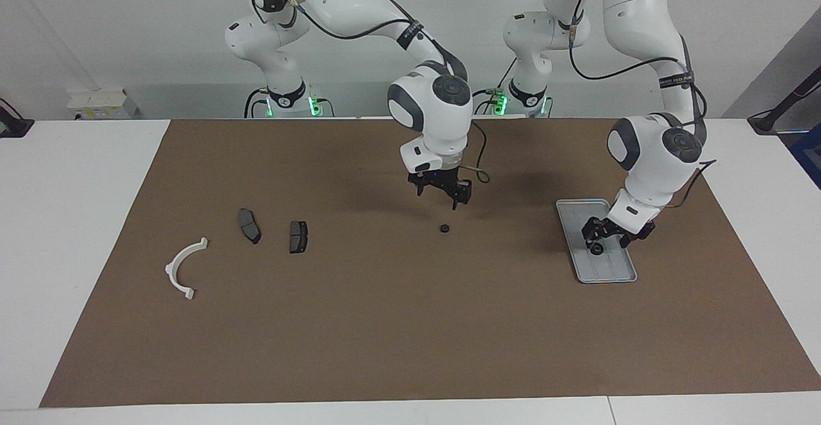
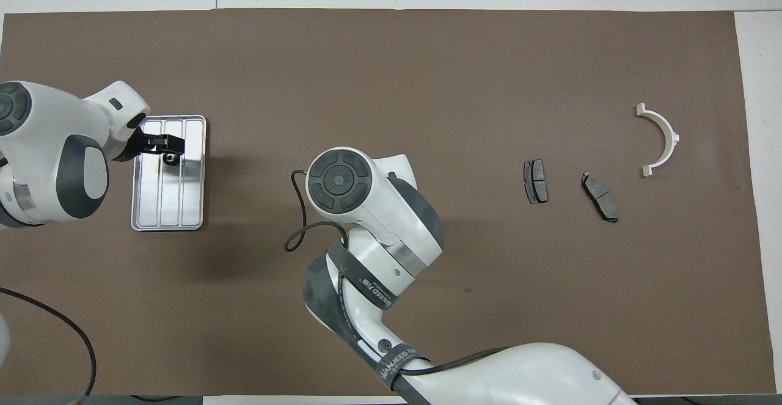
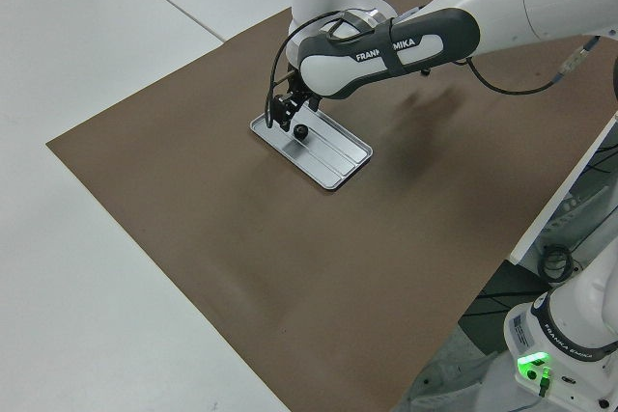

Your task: Place bearing gear from tray to pile

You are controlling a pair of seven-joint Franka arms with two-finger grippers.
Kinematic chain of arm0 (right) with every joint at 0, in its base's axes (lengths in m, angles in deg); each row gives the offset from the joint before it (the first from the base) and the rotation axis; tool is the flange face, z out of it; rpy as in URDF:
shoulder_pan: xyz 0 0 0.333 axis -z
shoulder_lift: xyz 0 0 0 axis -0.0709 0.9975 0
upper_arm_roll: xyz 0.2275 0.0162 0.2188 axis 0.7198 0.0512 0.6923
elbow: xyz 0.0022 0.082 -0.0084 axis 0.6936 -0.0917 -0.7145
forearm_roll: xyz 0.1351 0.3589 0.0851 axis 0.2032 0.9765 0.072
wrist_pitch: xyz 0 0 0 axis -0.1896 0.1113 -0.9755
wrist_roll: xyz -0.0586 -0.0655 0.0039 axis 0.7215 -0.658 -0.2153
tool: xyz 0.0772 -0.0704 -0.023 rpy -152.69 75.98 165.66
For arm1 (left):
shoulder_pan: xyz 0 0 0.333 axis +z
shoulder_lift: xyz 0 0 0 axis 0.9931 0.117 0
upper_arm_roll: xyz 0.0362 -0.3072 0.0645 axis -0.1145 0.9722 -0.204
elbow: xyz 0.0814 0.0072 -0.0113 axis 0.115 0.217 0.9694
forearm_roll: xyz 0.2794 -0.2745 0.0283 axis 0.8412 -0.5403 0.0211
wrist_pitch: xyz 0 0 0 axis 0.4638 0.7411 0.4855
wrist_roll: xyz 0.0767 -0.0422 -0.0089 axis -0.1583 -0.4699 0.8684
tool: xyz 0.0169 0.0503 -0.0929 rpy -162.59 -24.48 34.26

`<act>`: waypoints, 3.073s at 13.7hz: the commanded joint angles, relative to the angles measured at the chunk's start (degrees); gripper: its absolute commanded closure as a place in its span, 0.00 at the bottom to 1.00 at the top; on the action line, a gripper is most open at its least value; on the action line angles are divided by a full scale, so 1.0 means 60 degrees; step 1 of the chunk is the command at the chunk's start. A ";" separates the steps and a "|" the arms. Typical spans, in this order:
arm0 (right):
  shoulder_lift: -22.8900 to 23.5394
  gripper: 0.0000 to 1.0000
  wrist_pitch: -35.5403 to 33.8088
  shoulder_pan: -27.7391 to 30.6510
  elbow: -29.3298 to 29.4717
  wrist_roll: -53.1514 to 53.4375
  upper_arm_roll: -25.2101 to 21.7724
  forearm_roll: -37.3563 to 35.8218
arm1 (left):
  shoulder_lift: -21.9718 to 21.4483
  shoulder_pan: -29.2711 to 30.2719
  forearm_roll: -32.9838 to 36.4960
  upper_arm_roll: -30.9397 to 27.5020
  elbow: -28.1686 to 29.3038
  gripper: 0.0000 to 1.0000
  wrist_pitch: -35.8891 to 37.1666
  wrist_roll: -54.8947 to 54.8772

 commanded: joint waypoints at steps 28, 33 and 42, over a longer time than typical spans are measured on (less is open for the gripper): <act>0.0943 1.00 0.0454 0.0060 0.0598 0.0157 -0.0045 -0.0361 | -0.0275 0.0294 -0.0240 0.0018 -0.1103 1.00 0.2041 -0.0052; -0.0226 1.00 -0.1216 0.0804 0.0613 -0.1289 -0.0103 -0.0289 | -0.0275 0.0206 -0.0240 0.0032 -0.1103 1.00 0.2011 -0.0008; -0.2031 1.00 -0.3270 0.5036 0.0511 -1.0278 -0.0030 -0.0054 | -0.0363 -0.4300 -0.0299 0.0003 -0.0956 1.00 0.1617 0.6898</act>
